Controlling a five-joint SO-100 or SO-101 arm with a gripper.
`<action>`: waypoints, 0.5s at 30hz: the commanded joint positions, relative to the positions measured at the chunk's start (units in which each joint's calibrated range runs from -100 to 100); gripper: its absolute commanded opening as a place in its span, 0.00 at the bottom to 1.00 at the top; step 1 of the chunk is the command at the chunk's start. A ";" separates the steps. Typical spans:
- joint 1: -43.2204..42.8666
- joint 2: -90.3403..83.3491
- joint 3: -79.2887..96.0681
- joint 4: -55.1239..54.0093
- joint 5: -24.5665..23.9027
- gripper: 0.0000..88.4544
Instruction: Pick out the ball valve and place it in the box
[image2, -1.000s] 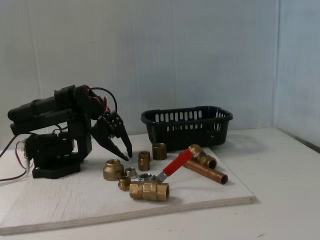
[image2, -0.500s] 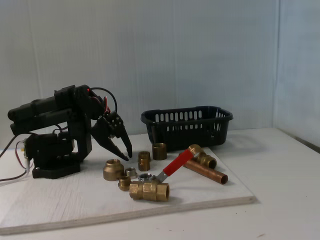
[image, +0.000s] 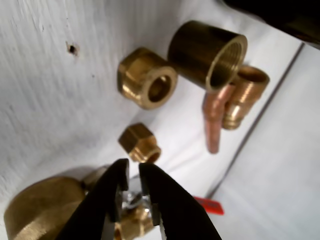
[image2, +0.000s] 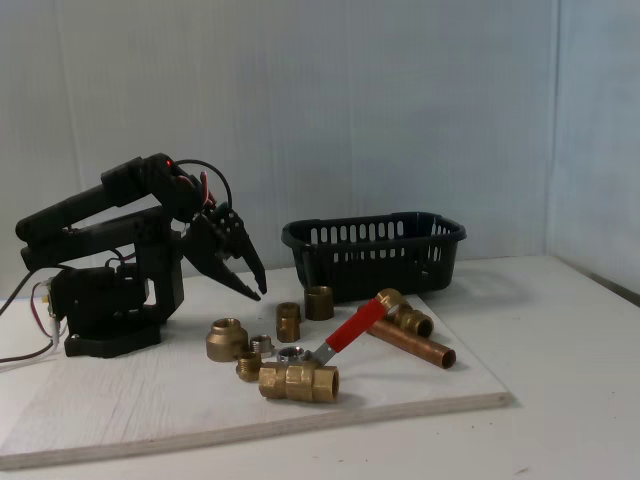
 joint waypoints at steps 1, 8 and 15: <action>0.38 0.51 -5.54 2.46 0.04 0.01; 0.31 0.51 -5.18 -1.67 0.04 0.01; 0.09 0.59 -1.47 -6.23 0.04 0.01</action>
